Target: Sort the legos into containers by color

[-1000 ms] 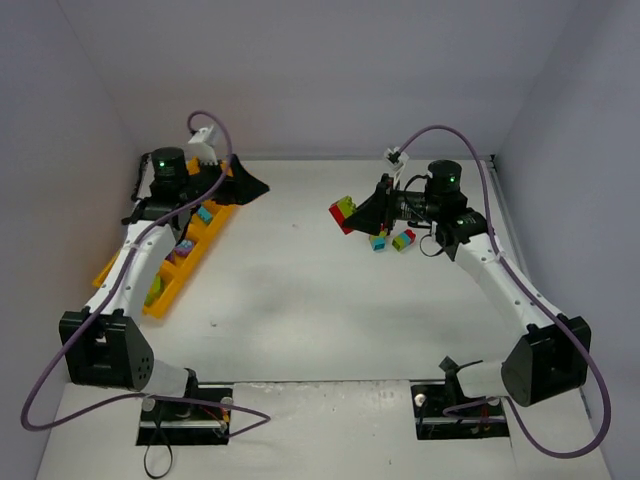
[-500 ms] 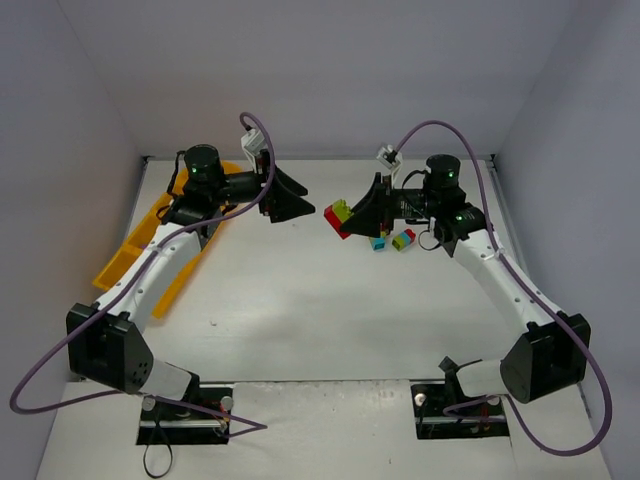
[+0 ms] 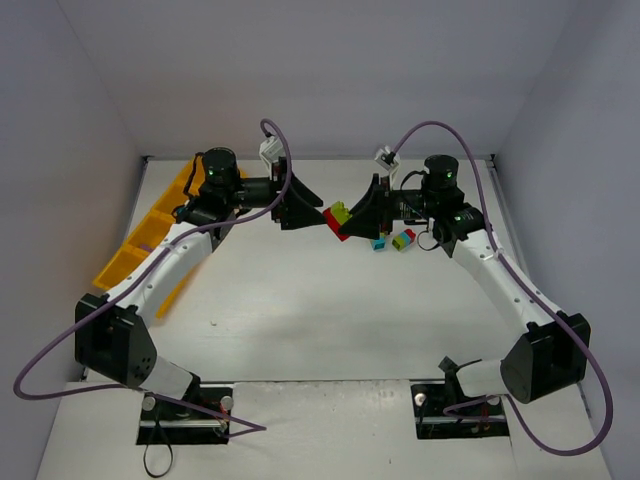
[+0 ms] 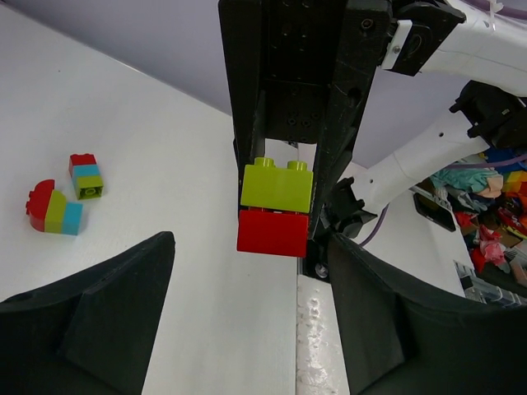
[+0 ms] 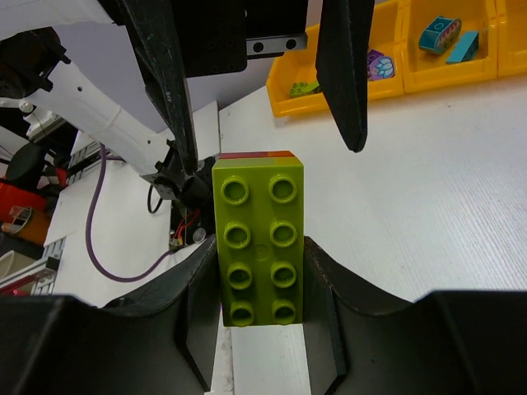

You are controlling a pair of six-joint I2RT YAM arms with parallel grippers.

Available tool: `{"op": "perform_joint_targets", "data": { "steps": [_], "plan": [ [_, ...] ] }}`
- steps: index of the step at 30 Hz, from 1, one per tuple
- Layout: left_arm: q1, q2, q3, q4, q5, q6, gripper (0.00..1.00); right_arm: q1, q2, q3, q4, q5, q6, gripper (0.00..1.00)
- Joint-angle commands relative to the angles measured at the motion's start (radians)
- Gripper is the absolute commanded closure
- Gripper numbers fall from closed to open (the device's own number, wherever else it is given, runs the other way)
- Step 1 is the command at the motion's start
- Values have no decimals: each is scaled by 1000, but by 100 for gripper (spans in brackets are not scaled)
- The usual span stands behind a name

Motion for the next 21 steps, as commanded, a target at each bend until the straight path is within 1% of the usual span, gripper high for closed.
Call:
{"op": "perform_joint_targets", "data": {
  "steps": [1, 8, 10, 13, 14, 17, 18, 19, 21],
  "plan": [
    [-16, 2, 51, 79, 28, 3, 33, 11, -1, 50, 72, -35, -10, 100],
    [-33, 9, 64, 50, 22, 26, 41, 14, -1, 50, 72, -26, -13, 100],
    [-36, 13, 67, 49, 18, 28, 43, 17, 2, 52, 72, -23, -13, 100],
    [-38, 13, 71, 49, 15, 32, 51, 22, 5, 51, 72, -15, -13, 100],
    [-38, 13, 70, 47, 13, 35, 58, 22, 3, 50, 72, -13, -14, 100],
    [-39, 6, 70, 20, 1, 70, 72, 22, 0, 52, 71, -4, -14, 100],
    [-38, 3, 70, 9, -2, 77, 81, 22, 2, 52, 71, -4, -14, 100],
    [-39, 2, 68, 1, -8, 95, 85, 22, 3, 52, 71, -4, -11, 100],
    [-38, -4, 68, -14, -25, 109, 91, 22, 0, 52, 71, 7, -10, 89]
  ]
}}
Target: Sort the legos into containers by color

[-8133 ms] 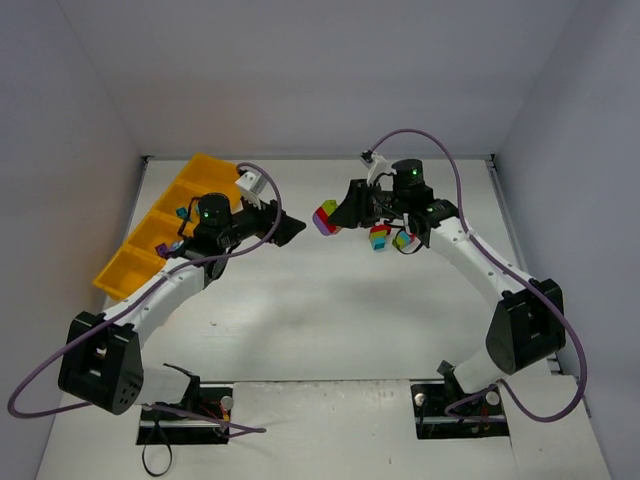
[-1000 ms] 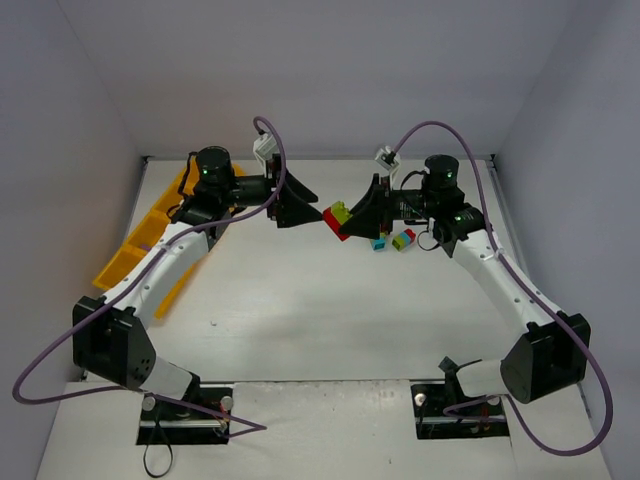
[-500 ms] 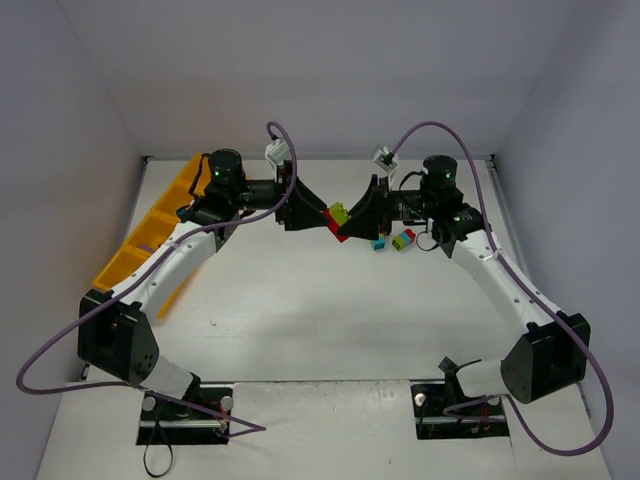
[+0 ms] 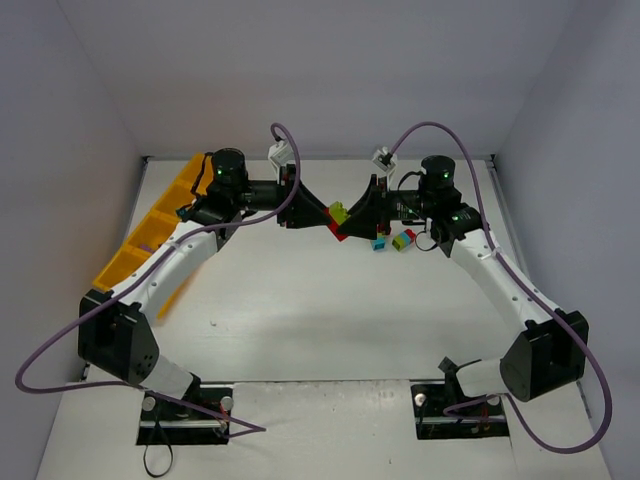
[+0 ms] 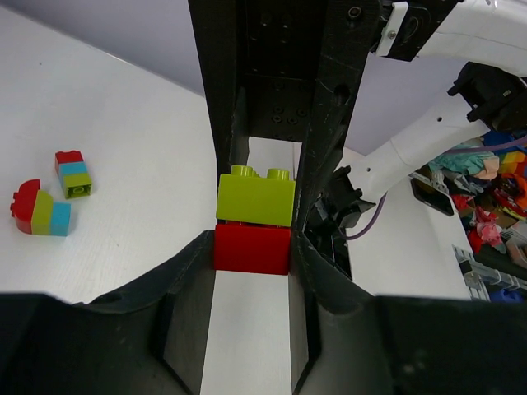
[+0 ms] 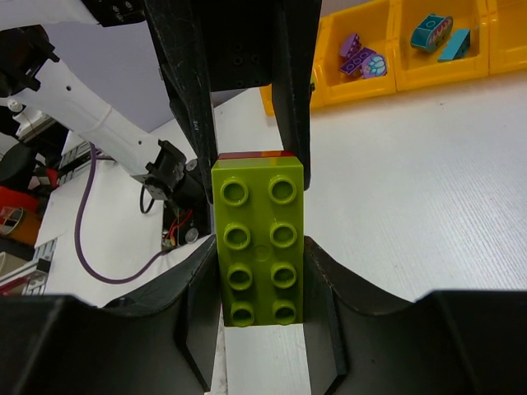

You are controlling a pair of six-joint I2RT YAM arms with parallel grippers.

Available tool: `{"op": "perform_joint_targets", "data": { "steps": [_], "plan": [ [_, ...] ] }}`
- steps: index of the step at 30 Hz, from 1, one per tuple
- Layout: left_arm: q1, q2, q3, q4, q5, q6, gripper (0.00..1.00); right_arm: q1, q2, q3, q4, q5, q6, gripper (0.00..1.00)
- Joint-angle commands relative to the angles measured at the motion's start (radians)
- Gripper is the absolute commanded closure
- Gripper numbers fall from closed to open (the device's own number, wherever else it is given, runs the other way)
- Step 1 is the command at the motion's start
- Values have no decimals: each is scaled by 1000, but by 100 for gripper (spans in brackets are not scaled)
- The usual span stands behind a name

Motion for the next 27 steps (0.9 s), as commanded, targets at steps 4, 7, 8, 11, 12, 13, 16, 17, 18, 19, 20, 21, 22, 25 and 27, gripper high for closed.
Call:
{"op": "perform_joint_targets", "data": {
  "steps": [4, 7, 8, 11, 12, 13, 16, 17, 18, 19, 20, 21, 22, 25, 27],
  "plan": [
    [-3, -37, 60, -66, -55, 152, 93, 6, -21, 46, 68, 4, -4, 61],
    [-3, -36, 77, -140, -60, 207, 94, 2, -30, 35, 65, 20, -8, 56],
    [0, -36, 83, -172, -62, 220, 95, 2, -30, 35, 65, 24, -9, 55],
    [0, -34, 88, -198, -63, 244, 96, 0, -32, 30, 63, 37, -12, 52],
    [2, -33, 86, -200, -63, 244, 96, 0, -32, 30, 62, 40, -14, 52],
    [2, -31, 88, -200, -62, 244, 97, 0, -30, 30, 62, 41, -12, 51],
    [0, -31, 86, -201, -60, 244, 97, 0, -29, 30, 60, 50, -15, 52],
    [0, -31, 86, -200, -59, 243, 97, 0, -30, 29, 60, 52, -17, 54],
    [2, -31, 89, -198, -57, 243, 97, 0, -29, 29, 59, 55, -18, 63],
    [2, -31, 89, -200, -57, 243, 97, 0, -29, 27, 59, 55, -18, 69],
    [0, -31, 89, -200, -59, 243, 97, 0, -29, 27, 57, 55, -18, 75],
    [0, -31, 89, -198, -59, 243, 97, 0, -27, 27, 57, 55, -18, 86],
    [0, -31, 89, -198, -60, 243, 97, -1, -29, 26, 57, 58, -20, 92],
    [5, -31, 86, -200, -60, 243, 97, 0, -35, 23, 56, 66, -23, 100],
    [8, -29, 80, -203, -59, 252, 97, -3, -45, 18, 54, 84, -26, 100]
  ]
}}
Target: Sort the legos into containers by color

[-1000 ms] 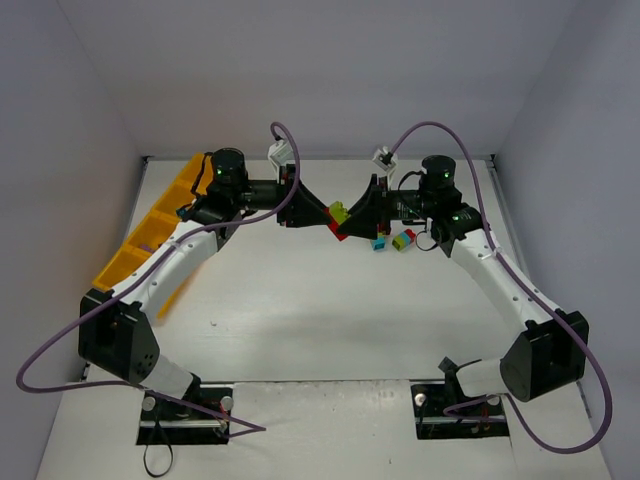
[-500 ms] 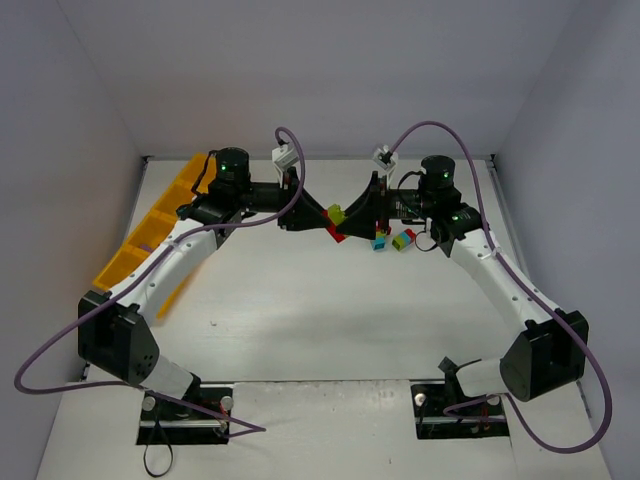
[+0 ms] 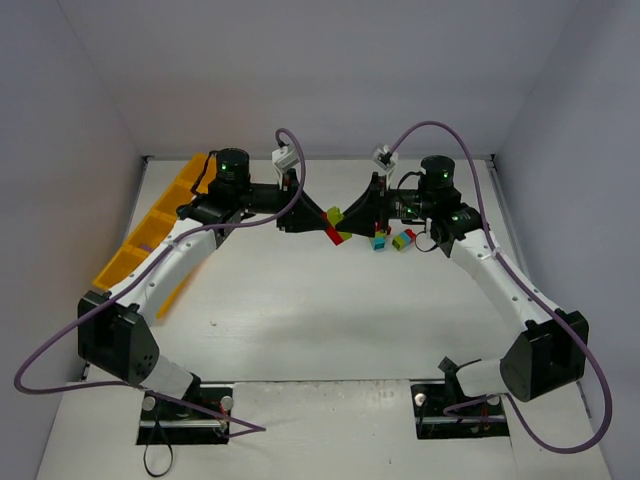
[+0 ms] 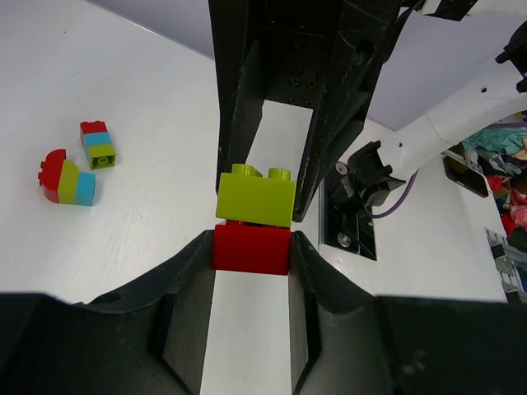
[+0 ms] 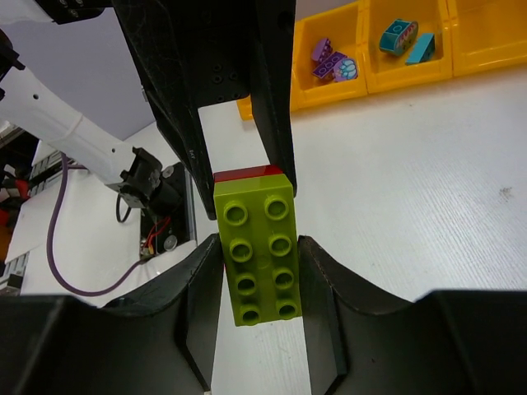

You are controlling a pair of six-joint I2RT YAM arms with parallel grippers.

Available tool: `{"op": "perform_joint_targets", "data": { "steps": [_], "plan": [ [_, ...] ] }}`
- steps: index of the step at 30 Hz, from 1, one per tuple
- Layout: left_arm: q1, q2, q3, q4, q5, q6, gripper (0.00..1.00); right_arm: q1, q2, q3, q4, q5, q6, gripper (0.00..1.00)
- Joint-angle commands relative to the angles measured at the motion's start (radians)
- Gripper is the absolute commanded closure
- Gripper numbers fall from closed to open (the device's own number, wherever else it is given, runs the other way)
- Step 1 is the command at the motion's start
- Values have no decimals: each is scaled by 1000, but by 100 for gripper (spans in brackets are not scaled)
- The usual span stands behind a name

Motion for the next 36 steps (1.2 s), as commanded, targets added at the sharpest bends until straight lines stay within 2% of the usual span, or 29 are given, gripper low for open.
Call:
{"op": "perform_joint_targets", "data": {
  "steps": [1, 8, 11, 14, 18, 19, 21, 22, 26, 32, 36],
  "plan": [
    [21, -27, 33, -10, -13, 52, 98, -3, -50, 17, 60, 21, 0, 100],
    [117, -25, -34, -81, 39, 104, 100, -49, -100, 0, 57, 56, -3, 100],
    [163, -33, -42, -176, 44, 171, 100, -72, -126, -11, 55, 75, -3, 100],
    [208, -41, -49, -187, 3, 171, 100, -86, -140, -15, 45, 101, -8, 100],
    [292, -24, -1, -151, -270, 125, 100, -84, -140, -28, 19, 156, -13, 100],
    [303, 1, 18, -145, -421, 116, 100, -84, -140, -31, 16, 179, -13, 100],
    [321, 31, 58, -139, -599, 92, 100, -84, -140, -41, 6, 196, -10, 100],
    [322, 71, 102, -142, -781, 93, 100, -84, -142, -45, 3, 205, -8, 100],
    [325, 189, 217, -135, -1112, 104, 100, -84, -142, -60, -1, 218, 1, 100],
    [343, 401, 452, -148, -1324, 113, 100, -83, -165, -91, -4, 225, 4, 100],
    [354, 521, 588, -191, -1364, 127, 100, -83, -179, -106, -7, 228, 9, 100]
  ]
}}
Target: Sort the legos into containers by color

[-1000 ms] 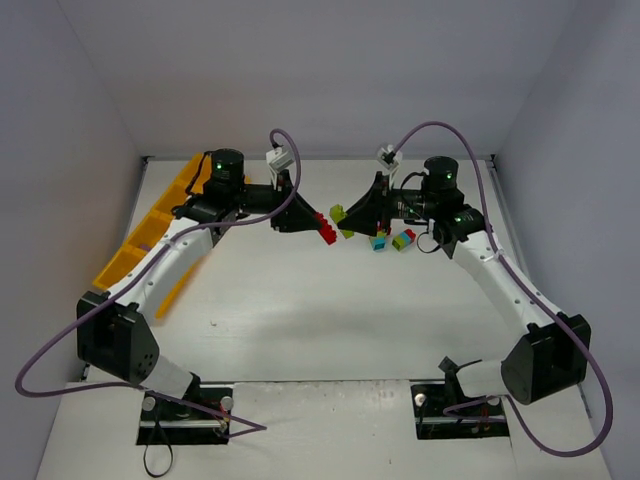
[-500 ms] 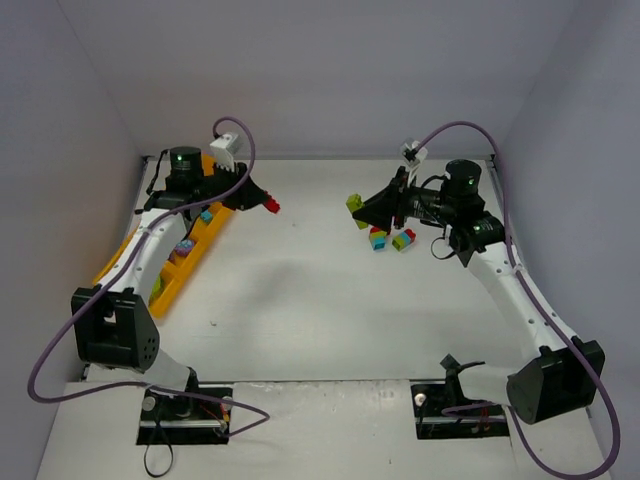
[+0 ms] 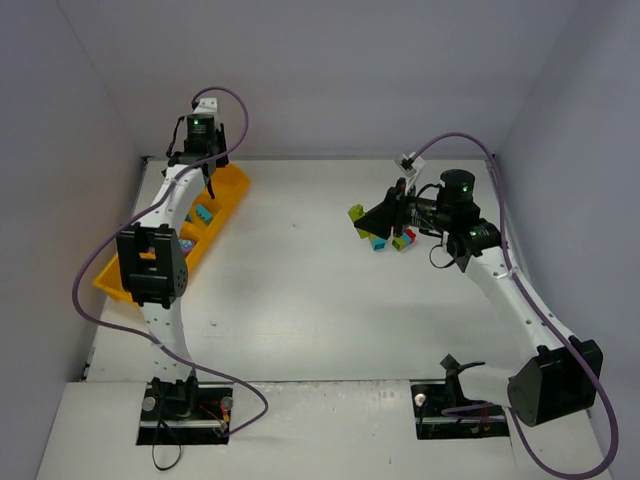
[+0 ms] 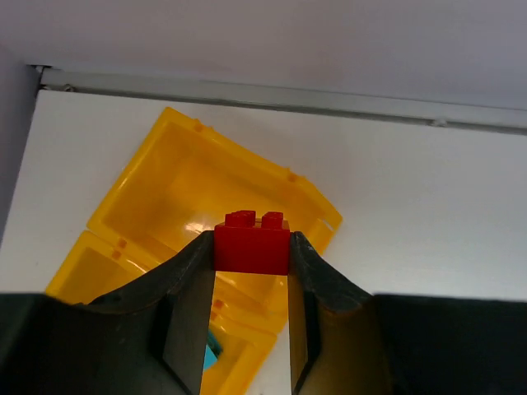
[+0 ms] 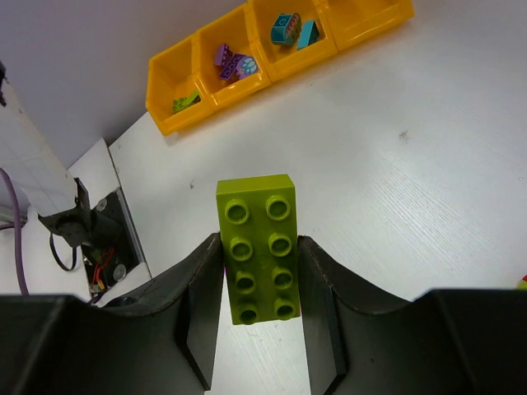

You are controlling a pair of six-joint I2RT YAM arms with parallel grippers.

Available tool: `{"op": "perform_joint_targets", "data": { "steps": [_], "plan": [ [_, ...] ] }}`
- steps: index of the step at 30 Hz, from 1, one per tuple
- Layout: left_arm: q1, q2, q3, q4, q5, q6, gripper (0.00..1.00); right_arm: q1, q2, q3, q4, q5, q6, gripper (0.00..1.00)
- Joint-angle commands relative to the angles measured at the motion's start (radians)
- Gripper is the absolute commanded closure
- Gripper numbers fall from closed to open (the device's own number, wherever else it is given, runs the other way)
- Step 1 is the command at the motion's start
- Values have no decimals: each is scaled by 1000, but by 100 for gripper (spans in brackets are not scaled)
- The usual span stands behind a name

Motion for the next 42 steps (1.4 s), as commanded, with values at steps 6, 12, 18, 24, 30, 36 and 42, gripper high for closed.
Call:
{"op": "perform_joint_targets", "data": {
  "steps": [6, 12, 18, 24, 30, 36, 42],
  "plan": [
    [28, 145, 267, -97, -157, 11, 85, -3, -65, -3, 31, 26, -6, 100],
    [42, 146, 282, -150, -140, -18, 34, -3, -56, 5, 20, 38, -17, 100],
    [36, 15, 267, -317, -16, -132, 18, 5, -22, 22, 18, 32, -31, 100],
    [-24, -220, 163, -437, 290, -274, 15, 48, 16, 48, 14, 98, -95, 100],
    [-157, -383, -9, -388, 557, -411, 15, 135, 60, 82, 9, 161, -174, 100],
    [-281, -441, -101, -316, 670, -503, 15, 197, 97, 120, 9, 202, -241, 100],
    [-315, -463, -146, -253, 711, -537, 24, 215, 131, 152, 11, 201, -249, 100]
  ]
}}
